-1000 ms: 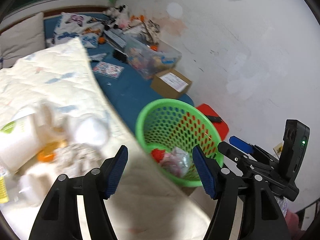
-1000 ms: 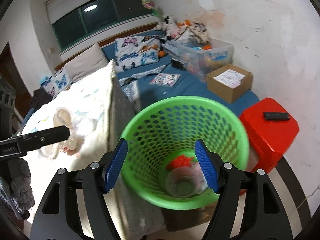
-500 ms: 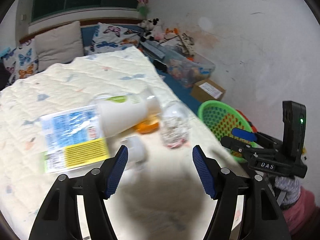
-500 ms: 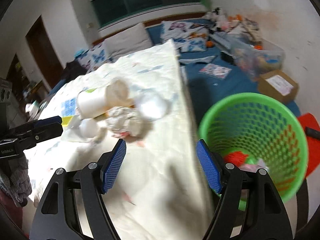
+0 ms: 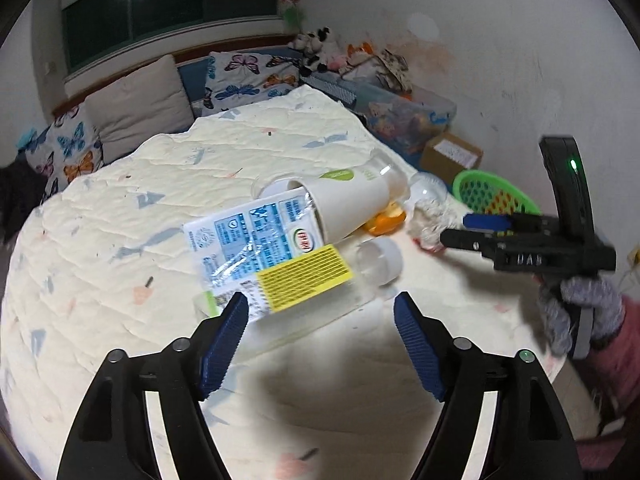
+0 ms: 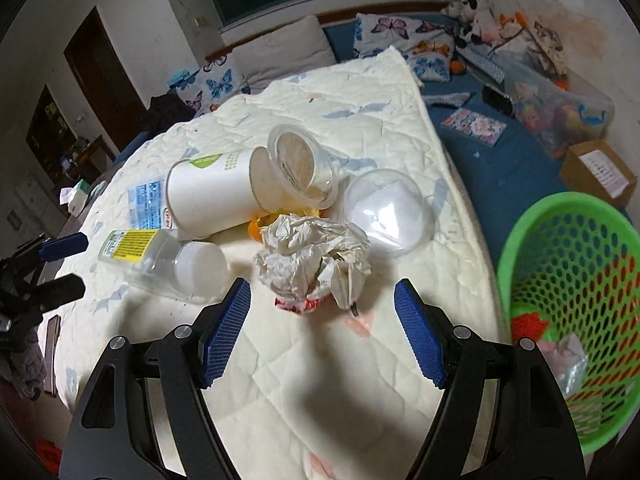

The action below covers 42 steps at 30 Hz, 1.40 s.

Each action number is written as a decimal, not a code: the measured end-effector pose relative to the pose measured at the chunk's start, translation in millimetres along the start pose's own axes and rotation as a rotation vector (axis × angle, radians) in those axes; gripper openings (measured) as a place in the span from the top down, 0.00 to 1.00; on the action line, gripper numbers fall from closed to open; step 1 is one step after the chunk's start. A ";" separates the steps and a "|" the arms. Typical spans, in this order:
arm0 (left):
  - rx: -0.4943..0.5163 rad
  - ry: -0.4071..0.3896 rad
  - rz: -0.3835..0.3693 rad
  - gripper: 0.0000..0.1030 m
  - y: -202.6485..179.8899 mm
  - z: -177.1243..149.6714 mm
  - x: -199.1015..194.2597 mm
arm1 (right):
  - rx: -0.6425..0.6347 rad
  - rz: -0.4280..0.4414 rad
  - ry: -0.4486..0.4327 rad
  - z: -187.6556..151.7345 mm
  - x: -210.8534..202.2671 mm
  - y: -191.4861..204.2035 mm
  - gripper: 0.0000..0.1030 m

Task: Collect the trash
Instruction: 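Move both open tools back over the mattress toward the trash, then close the right tool on the crumpled tissue while the left tool grips the clear bottle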

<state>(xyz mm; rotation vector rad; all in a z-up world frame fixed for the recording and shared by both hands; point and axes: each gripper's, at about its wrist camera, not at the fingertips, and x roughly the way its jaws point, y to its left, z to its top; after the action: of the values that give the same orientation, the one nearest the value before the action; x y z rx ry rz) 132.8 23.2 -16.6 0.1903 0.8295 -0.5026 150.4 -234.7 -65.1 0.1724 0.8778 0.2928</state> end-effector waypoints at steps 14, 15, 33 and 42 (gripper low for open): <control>0.296 0.113 -0.063 0.28 6.2 19.9 35.9 | 0.028 0.000 0.049 9.2 25.2 2.9 0.33; 0.314 0.118 -0.060 0.28 4.4 20.5 38.9 | 0.033 0.000 0.048 9.2 25.9 2.9 0.33; 0.468 0.193 -0.092 0.39 -8.5 21.0 57.4 | 0.056 0.015 0.023 3.7 16.1 5.7 0.42; 0.522 0.258 -0.068 0.41 -24.3 14.6 69.1 | 0.039 0.019 0.010 -2.2 4.4 12.3 0.42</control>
<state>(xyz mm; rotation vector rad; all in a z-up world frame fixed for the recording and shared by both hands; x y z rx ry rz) 169.5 -27.3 -57.5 0.7207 0.9446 -0.7641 149.1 -221.6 -66.4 0.2157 0.8922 0.2944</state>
